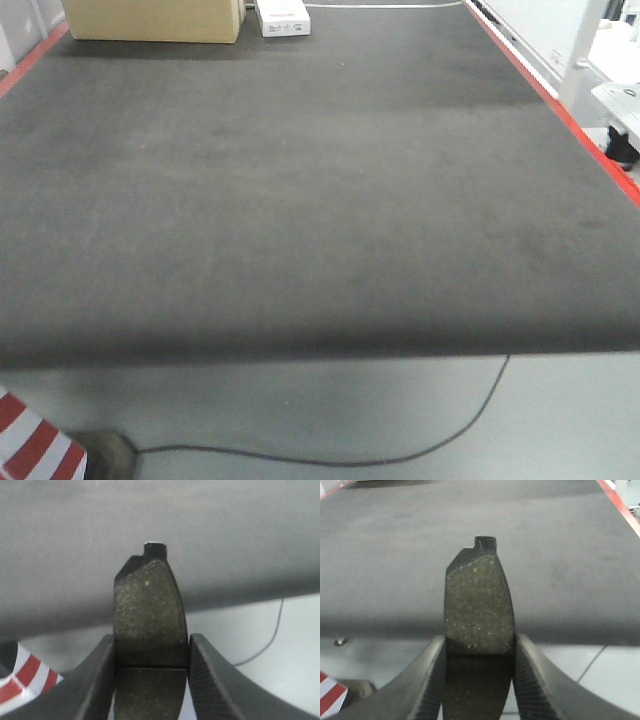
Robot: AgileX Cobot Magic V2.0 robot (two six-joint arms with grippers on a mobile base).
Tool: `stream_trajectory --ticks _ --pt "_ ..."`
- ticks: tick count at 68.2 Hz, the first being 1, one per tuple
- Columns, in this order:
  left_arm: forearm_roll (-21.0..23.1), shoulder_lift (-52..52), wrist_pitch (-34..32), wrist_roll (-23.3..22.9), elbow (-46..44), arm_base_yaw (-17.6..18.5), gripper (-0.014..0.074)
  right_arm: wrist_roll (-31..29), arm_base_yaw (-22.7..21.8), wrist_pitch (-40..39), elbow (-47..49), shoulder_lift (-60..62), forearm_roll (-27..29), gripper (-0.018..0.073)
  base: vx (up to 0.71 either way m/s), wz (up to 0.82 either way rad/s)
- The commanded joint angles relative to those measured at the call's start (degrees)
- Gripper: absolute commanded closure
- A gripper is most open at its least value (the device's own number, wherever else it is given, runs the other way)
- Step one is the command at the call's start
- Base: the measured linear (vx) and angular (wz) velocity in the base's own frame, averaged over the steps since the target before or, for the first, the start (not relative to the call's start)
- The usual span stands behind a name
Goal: Move and align brake pads A on conveyor
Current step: 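Position the base at the conveyor belt with both pads held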
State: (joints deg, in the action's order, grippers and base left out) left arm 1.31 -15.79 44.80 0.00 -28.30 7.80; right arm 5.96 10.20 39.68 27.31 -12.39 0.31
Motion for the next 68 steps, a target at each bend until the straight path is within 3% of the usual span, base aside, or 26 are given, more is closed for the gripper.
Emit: stream_trajectory --ticks 1,68 --pt "0.35 -0.36 -4.97 -0.63 -1.61 0.07 0.0603 -0.29 -0.43 -5.44 1.68 -0.53 -0.31 0.0566 0.36 0.06" --pt "0.35 -0.36 -4.97 -0.63 -1.61 0.07 0.0603 -0.29 -0.43 -5.44 1.68 -0.53 -0.31 0.0566 0.29 0.05"
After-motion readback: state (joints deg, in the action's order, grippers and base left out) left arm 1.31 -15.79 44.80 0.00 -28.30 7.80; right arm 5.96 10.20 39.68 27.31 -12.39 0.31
